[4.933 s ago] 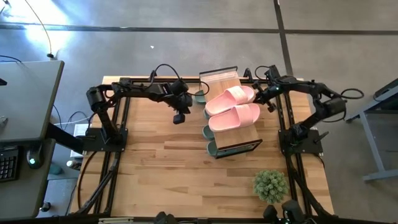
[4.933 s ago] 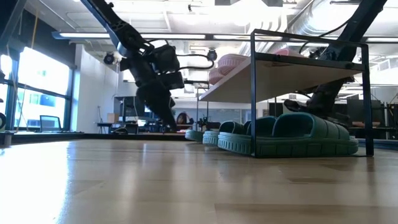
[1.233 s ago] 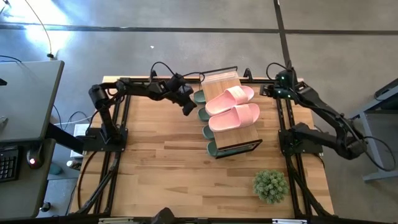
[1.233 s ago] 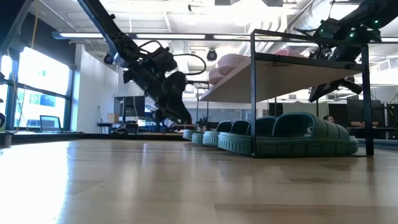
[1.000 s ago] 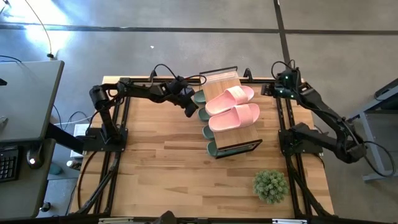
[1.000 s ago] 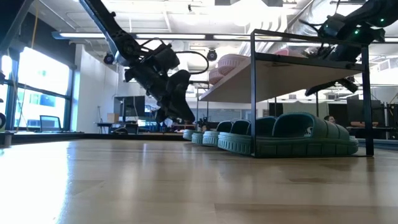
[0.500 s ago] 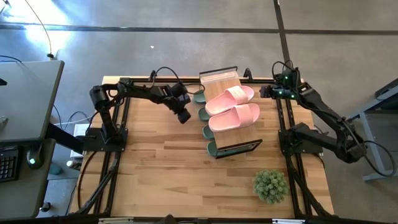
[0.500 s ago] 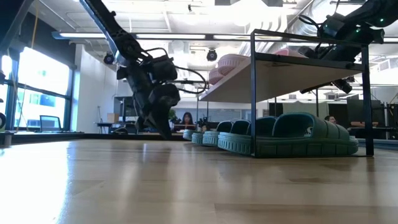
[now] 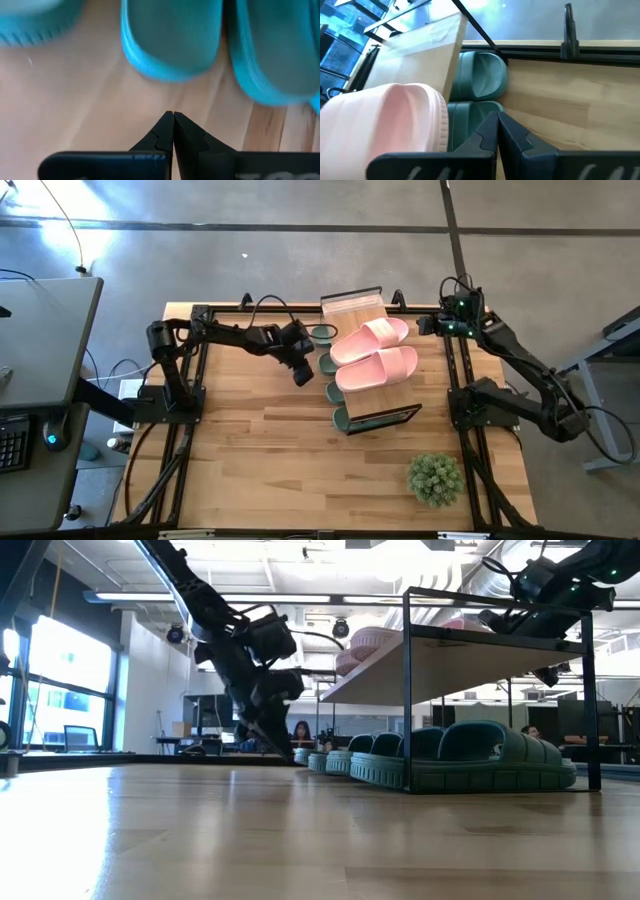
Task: Pick and place slides into the shelf
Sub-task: Return to Home Position
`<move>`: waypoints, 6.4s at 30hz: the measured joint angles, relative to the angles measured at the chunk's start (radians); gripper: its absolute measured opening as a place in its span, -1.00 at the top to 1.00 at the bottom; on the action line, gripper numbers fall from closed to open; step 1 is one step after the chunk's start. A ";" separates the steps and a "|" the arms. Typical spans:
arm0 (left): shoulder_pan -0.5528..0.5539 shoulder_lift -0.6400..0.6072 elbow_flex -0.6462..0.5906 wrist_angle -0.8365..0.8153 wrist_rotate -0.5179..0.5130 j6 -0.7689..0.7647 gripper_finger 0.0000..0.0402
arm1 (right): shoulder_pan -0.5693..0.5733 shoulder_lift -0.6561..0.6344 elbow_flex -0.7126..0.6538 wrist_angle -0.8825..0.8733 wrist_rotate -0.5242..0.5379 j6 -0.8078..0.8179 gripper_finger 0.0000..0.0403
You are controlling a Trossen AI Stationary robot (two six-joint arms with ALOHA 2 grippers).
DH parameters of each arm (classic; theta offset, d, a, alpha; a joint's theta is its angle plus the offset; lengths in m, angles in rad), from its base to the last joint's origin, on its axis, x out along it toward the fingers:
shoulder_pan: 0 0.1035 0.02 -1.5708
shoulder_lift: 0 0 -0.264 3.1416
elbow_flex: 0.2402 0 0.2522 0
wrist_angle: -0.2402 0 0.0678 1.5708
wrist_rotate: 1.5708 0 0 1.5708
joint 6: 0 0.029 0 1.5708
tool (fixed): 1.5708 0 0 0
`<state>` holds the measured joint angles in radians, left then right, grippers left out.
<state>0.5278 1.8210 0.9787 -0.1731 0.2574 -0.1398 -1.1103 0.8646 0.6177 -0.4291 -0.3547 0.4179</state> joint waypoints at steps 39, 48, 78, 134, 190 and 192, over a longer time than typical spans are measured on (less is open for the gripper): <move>0.002 -0.035 0.000 0.127 -0.136 -0.027 1.00 | 0.051 0.078 0.000 0.057 -0.118 -0.001 1.00; 0.002 -0.045 0.000 0.124 -0.182 -0.024 1.00 | 0.051 0.008 0.000 0.027 -0.085 0.011 1.00; -0.060 -0.543 0.000 0.403 -0.067 0.274 1.00 | 0.051 -0.446 0.087 0.108 -0.307 0.145 1.00; -0.150 -0.774 0.000 0.545 -0.031 0.392 1.00 | 0.639 -0.410 0.574 0.247 0.094 -0.127 1.00; -0.168 -1.714 -0.706 0.422 -0.303 0.294 1.00 | 0.666 -0.859 -0.578 1.092 0.272 0.282 1.00; -0.168 -1.729 -0.719 0.423 -0.303 0.290 1.00 | 0.672 -0.859 -0.597 1.113 0.280 0.282 1.00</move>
<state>0.3595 0.0915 0.2598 0.2497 -0.0460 0.1503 -0.4381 0.0055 0.0207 0.6841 -0.0743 0.7002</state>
